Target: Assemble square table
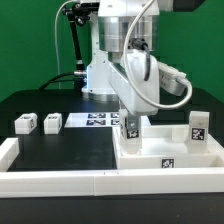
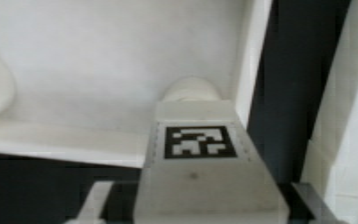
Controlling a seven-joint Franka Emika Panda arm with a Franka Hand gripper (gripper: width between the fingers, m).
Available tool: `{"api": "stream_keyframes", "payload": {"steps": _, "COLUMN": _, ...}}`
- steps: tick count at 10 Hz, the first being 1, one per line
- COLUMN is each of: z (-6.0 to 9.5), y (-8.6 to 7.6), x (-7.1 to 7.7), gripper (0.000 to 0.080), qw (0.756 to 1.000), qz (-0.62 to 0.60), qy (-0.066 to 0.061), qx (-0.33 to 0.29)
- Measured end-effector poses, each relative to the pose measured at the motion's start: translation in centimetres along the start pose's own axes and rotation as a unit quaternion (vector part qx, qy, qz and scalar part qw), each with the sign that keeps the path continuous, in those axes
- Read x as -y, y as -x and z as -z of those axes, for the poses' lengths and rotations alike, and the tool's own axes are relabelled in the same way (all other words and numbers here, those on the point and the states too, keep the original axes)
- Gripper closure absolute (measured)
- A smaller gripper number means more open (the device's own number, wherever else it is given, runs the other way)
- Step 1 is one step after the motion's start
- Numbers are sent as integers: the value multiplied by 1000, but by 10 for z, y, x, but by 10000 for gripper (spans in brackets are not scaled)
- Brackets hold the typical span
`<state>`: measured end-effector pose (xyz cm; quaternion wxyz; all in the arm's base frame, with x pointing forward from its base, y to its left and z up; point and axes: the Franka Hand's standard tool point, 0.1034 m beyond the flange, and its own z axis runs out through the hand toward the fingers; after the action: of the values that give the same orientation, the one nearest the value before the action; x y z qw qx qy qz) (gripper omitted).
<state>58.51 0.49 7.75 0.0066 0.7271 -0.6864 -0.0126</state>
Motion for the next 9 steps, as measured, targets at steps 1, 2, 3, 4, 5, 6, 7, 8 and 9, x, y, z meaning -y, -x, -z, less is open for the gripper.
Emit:
{"api": "stream_keyframes", "payload": {"steps": 1, "z": 0, "y": 0, "x": 0, "gripper": 509, "qw": 1000, "qz": 0, "qy": 0, "qx": 0}}
{"api": "stream_keyframes", "payload": {"steps": 2, "z": -1, "y": 1, "x": 0, "gripper": 435, "qw": 1000, "qz": 2, "qy": 1, "qx": 0}}
{"api": "stream_keyframes", "payload": {"steps": 3, "z": -1, "y": 0, "x": 0, "gripper": 435, "qw": 1000, "qz": 29, "qy": 1, "qx": 0}}
{"api": "stream_keyframes", "payload": {"steps": 4, "z": -1, "y": -1, "x": 1, "gripper": 229, "qw": 998, "qz": 60, "qy": -5, "qx": 2}}
{"api": "stream_keyframes", "payload": {"steps": 5, "z": -2, "y": -1, "x": 1, "gripper": 170, "qw": 998, "qz": 70, "qy": -10, "qx": 1}}
{"api": "stream_keyframes", "payload": {"steps": 6, "z": -2, "y": -1, "x": 1, "gripper": 155, "qw": 996, "qz": 91, "qy": -9, "qx": 1}}
{"api": "stream_keyframes", "payload": {"steps": 7, "z": -2, "y": 0, "x": 1, "gripper": 155, "qw": 988, "qz": 151, "qy": -10, "qx": 0}}
{"api": "stream_keyframes", "payload": {"steps": 8, "z": -2, "y": 0, "x": 1, "gripper": 151, "qw": 976, "qz": 215, "qy": -15, "qx": -3}}
{"api": "stream_keyframes", "payload": {"steps": 9, "z": -3, "y": -1, "x": -1, "gripper": 150, "qw": 963, "qz": 270, "qy": -20, "qx": -8}}
